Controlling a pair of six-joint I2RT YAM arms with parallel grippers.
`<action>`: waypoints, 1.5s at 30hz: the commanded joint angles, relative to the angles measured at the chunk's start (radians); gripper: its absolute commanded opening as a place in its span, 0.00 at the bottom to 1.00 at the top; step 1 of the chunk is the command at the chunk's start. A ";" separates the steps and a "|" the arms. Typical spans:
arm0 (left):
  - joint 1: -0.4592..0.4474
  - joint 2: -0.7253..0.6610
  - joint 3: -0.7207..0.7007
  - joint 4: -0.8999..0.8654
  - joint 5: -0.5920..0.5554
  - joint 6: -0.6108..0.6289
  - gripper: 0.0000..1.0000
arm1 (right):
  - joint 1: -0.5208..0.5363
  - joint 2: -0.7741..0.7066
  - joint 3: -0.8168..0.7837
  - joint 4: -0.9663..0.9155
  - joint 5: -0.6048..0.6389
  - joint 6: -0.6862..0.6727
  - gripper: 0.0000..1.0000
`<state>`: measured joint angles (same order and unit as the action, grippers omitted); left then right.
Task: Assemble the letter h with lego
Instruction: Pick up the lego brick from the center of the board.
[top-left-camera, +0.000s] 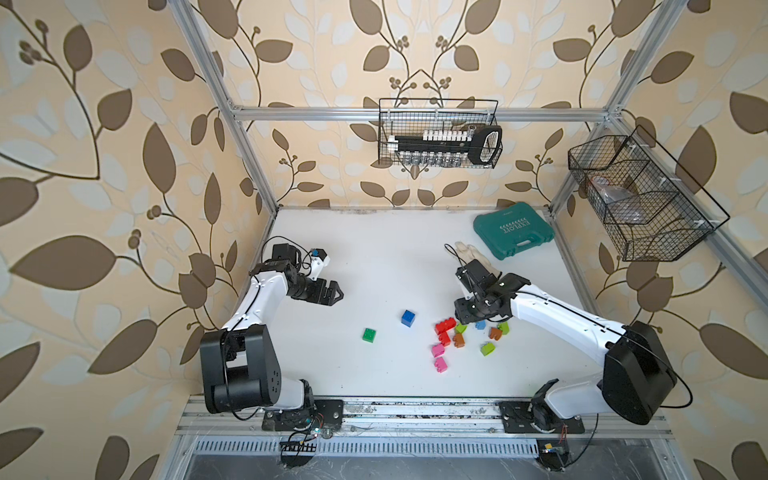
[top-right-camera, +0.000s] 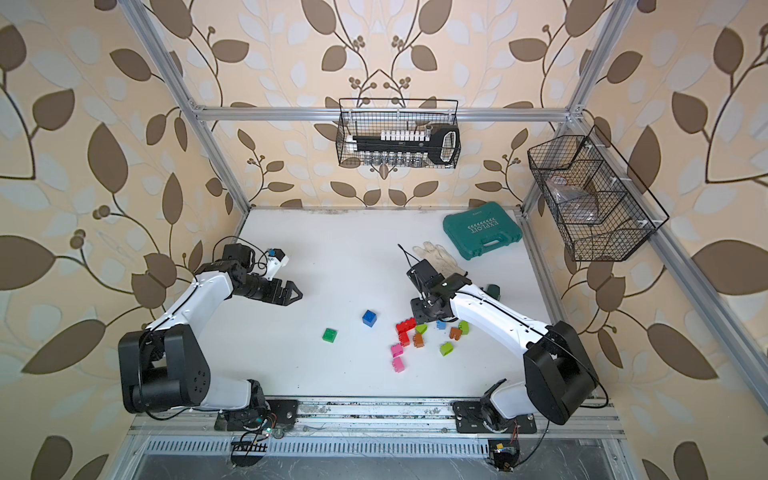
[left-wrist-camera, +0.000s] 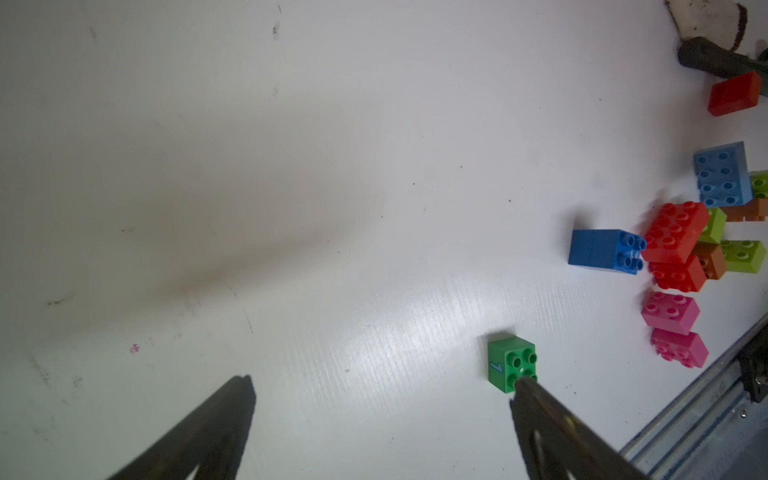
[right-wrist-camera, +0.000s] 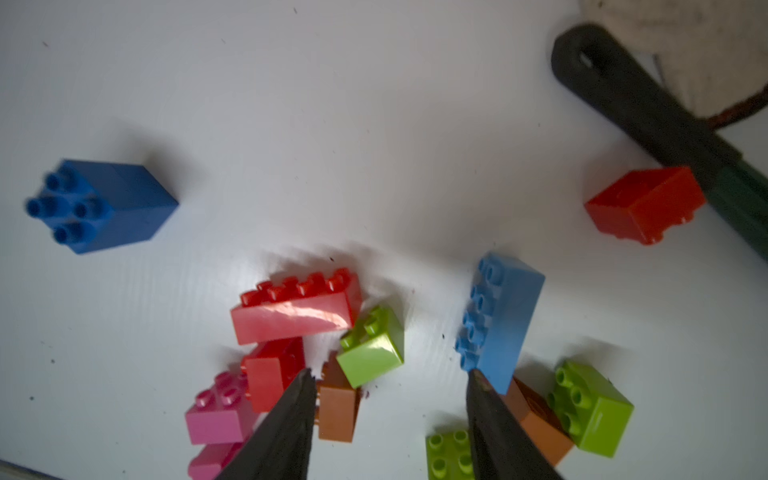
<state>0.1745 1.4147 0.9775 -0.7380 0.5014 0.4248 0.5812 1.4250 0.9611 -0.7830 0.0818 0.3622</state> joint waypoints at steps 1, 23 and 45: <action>-0.016 -0.027 0.019 -0.033 0.037 0.028 0.99 | -0.010 0.000 -0.019 -0.039 -0.081 -0.055 0.53; -0.019 -0.041 0.005 -0.034 0.048 0.026 0.99 | -0.021 0.267 0.071 0.039 -0.054 -0.175 0.37; -0.032 -0.020 0.234 -0.344 0.158 0.065 0.99 | 0.349 0.161 0.116 0.737 -0.153 -0.364 0.24</action>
<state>0.0864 1.4090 1.2423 -1.0504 0.7086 0.4614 0.8795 1.4475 1.0168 -0.2043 -0.0368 0.0612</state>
